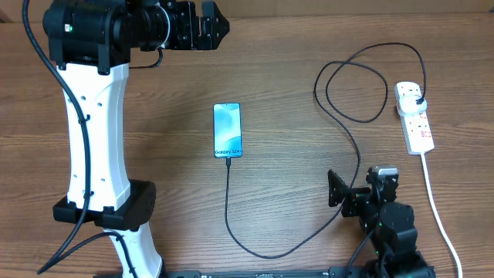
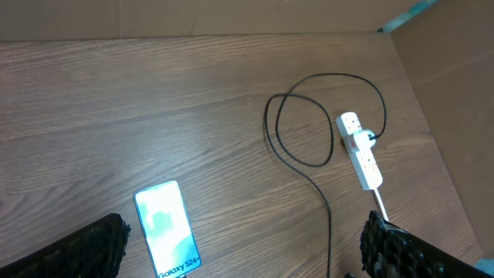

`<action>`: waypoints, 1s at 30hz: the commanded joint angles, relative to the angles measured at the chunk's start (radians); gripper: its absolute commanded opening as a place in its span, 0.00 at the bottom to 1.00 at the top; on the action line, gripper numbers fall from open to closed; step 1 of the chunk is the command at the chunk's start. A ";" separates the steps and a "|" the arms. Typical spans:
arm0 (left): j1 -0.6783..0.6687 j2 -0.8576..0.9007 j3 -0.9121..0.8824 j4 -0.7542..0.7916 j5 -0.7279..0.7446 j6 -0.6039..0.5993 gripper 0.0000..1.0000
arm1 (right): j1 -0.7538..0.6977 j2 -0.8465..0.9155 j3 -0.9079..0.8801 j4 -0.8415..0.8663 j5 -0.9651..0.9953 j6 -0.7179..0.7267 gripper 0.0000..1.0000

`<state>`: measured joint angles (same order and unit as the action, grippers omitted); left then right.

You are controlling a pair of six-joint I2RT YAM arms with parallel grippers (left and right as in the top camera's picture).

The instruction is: Plug charger to phone and switch on socket

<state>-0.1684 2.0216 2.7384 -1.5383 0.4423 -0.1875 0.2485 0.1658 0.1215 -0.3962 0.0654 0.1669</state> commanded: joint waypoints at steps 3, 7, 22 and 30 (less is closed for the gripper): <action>0.003 0.006 0.013 0.001 0.015 0.008 0.99 | -0.029 -0.081 -0.006 0.014 -0.027 -0.049 1.00; 0.003 0.006 0.013 0.001 0.014 0.008 1.00 | -0.035 -0.126 -0.008 0.022 -0.027 -0.049 1.00; 0.003 0.006 0.013 0.001 0.015 0.008 1.00 | -0.035 -0.163 -0.107 0.304 -0.023 -0.048 1.00; 0.003 0.006 0.013 0.001 0.014 0.008 1.00 | -0.037 -0.163 -0.114 0.320 -0.026 -0.048 1.00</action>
